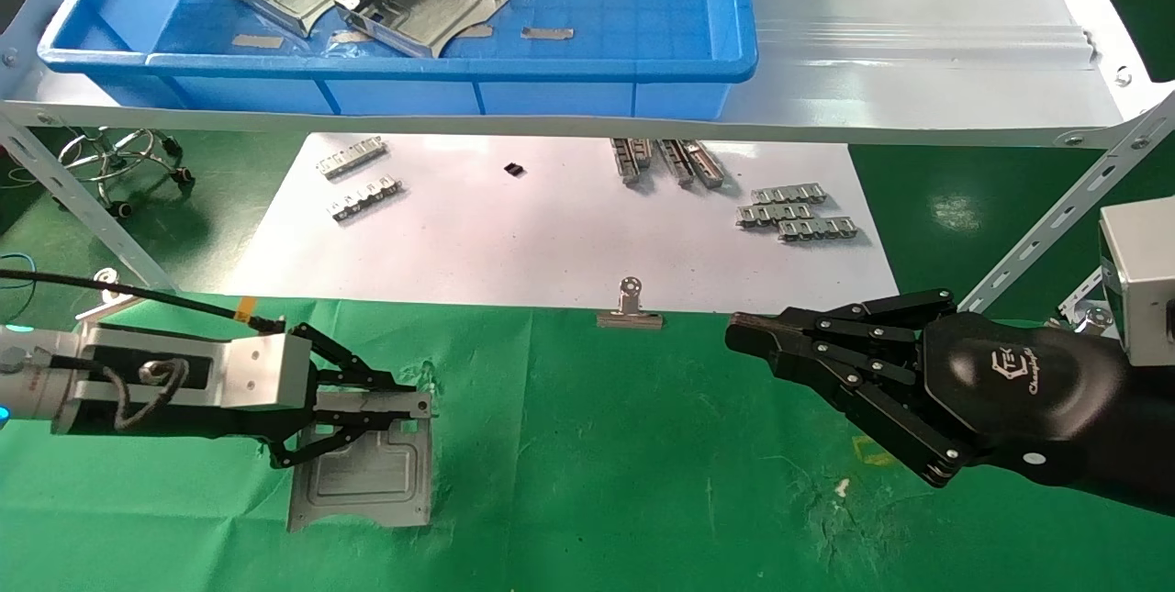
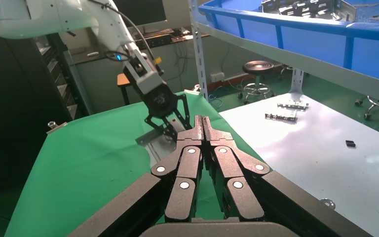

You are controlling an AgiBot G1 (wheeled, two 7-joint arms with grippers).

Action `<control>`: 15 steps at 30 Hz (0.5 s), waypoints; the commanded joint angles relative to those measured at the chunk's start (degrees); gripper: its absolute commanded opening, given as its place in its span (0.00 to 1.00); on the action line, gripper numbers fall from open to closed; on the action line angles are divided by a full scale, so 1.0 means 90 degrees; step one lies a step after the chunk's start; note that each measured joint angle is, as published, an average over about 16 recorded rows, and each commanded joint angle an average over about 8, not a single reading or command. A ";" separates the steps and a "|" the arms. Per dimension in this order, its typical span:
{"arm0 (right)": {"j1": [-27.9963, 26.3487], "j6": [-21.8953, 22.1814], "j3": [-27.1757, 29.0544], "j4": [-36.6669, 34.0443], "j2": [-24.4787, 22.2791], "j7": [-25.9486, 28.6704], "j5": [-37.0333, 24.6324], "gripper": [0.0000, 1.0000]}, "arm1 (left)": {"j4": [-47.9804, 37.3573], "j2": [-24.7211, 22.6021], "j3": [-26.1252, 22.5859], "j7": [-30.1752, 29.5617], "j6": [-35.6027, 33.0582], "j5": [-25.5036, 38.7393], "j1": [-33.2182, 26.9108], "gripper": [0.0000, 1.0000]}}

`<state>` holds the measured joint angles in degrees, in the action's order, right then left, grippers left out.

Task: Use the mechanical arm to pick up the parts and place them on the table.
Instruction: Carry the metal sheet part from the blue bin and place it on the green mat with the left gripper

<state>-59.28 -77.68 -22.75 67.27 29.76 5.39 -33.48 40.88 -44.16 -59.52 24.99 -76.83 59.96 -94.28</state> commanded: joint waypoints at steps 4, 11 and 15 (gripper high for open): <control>0.0000 0.0000 0.0000 0.0000 0.0000 0.0000 0.0000 0.00 | 0.0069 -0.0093 -0.0026 0.0186 0.0443 0.0113 0.0246 0.00; 0.0000 0.0000 0.0000 0.0000 0.0000 0.0000 0.0000 0.00 | 0.0072 -0.0156 -0.0030 0.0343 0.0639 0.0157 0.0373 0.14; 0.0000 0.0000 0.0000 0.0000 0.0000 0.0000 0.0000 0.00 | 0.0049 -0.0165 -0.0025 0.0402 0.0676 0.0158 0.0407 0.64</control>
<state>-59.28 -77.68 -22.75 67.27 29.76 5.39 -33.48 41.40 -45.61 -59.81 28.77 -70.66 61.63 -90.70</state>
